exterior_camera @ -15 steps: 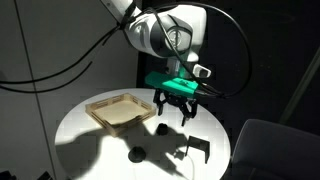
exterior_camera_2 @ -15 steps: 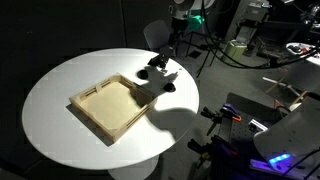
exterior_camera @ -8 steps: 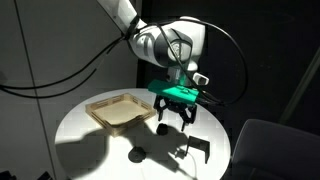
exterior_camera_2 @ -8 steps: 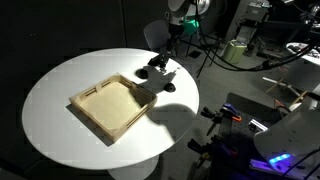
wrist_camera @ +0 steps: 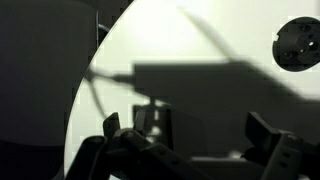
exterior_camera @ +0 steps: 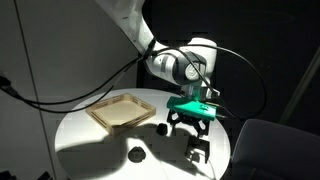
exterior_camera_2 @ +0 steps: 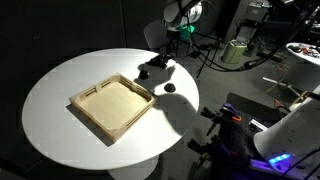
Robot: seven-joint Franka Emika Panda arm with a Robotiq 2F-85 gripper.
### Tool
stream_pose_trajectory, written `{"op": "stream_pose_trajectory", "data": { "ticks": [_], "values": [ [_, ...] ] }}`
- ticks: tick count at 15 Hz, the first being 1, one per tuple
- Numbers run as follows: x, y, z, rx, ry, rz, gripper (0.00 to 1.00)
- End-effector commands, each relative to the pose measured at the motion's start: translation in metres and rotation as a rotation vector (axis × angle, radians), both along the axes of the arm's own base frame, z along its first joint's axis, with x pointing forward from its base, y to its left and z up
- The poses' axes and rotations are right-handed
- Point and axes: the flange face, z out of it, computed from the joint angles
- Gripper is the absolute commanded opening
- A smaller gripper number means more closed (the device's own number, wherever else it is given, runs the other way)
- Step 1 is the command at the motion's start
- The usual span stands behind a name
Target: Put the large black thing onto the tray
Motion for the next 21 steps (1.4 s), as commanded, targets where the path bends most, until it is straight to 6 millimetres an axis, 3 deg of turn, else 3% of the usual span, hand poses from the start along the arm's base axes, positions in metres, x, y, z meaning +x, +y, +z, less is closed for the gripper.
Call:
{"op": "stream_pose_trajectory", "data": {
  "ticks": [1, 12, 21],
  "values": [
    [0.02, -0.018, -0.011, -0.016, -0.037, 0.051, 1.0],
    [0.052, -0.02, -0.051, 0.002, -0.073, 0.073, 1.0],
    [0.059, -0.027, -0.074, 0.007, -0.047, 0.059, 1.0]
  ]
}}
